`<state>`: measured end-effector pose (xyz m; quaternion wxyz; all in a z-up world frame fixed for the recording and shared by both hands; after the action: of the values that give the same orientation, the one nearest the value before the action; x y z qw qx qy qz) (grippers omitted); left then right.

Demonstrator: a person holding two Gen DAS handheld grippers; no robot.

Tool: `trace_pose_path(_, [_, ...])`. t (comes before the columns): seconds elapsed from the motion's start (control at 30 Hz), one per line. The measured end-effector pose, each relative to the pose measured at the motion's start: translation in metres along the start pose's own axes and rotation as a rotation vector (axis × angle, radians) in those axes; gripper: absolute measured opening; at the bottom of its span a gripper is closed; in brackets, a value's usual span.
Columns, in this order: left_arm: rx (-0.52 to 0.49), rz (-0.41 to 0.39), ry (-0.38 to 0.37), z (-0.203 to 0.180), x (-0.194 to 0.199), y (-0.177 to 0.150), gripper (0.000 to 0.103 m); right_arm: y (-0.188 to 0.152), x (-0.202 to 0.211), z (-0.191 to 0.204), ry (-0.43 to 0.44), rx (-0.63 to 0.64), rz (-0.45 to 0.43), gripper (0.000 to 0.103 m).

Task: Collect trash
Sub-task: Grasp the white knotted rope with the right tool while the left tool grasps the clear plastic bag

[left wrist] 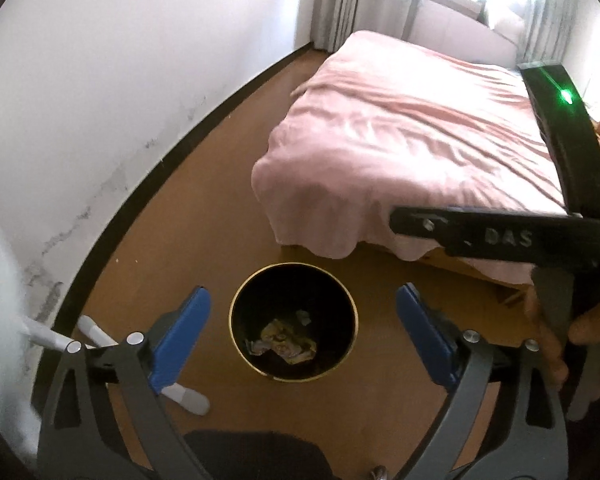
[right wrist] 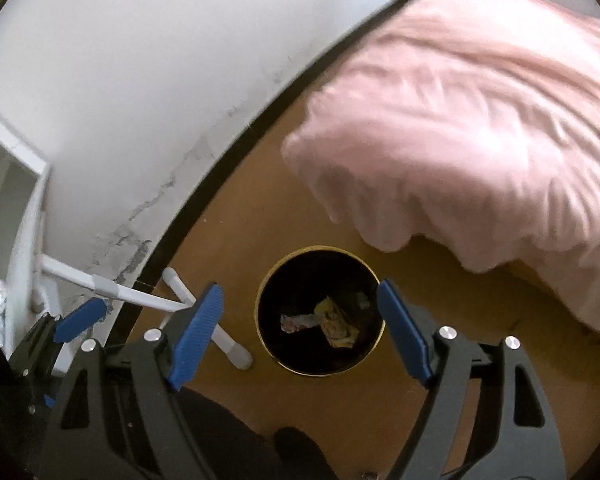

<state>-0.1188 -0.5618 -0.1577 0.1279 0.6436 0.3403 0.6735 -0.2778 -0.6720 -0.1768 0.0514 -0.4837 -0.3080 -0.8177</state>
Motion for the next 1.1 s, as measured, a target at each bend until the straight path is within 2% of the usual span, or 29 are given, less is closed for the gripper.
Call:
trace_pose_path(0.07, [-0.002,-0.028,-0.011,0.001,0.030,0.001,0.092,0.005,0.025,0.024,0.002,0.055,-0.048,0.083])
trace_pose_path(0.17, [-0.011,-0.078,0.051,0.016,0.088,-0.007,0.094,0.008,0.056,0.071,0.045,0.138,-0.089,0.085])
trace_pose_path(0.27, [0.009,-0.129,0.153,0.052,0.146,-0.026,0.095,0.003,0.074,0.136,0.120,0.239,-0.097,0.086])
trace_pose_path(0.37, [0.089,-0.172,0.263,0.106,0.201,-0.058,0.096,-0.013,0.081,0.208,0.206,0.339,-0.086,0.086])
trace_pose_path(0.5, [0.241,-0.167,0.445,0.192,0.268,-0.119,0.096,-0.047,0.078,0.313,0.335,0.479,-0.027,0.086])
trace_pose_path(0.63, [0.368,-0.162,0.624,0.257,0.323,-0.176,0.096,-0.090,0.081,0.405,0.444,0.596,0.034,0.086])
trace_pose_path(0.8, [0.556,-0.188,0.706,0.316,0.394,-0.237,0.096,-0.139,0.090,0.510,0.533,0.765,0.076,0.086])
trace_pose_path(1.0, [0.638,-0.200,0.787,0.352,0.441,-0.282,0.096,-0.177,0.084,0.605,0.567,0.920,0.114,0.086])
trace_pose_path(1.1, [0.683,-0.193,0.784,0.360,0.453,-0.301,0.096,-0.187,0.075,0.637,0.561,0.958,0.132,0.086])
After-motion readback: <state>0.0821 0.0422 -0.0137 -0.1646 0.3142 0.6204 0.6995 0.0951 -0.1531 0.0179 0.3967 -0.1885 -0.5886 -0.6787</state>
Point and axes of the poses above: each gripper's, at about its wrist camera, not at the fingertips, and x roughly against the way its jaws point, z to its left, y to its top, the point moved 5 cm from there along -x, roughly the way its jaws point, and after that the axes turned 2 degrees about y, right-handed, at the moved point
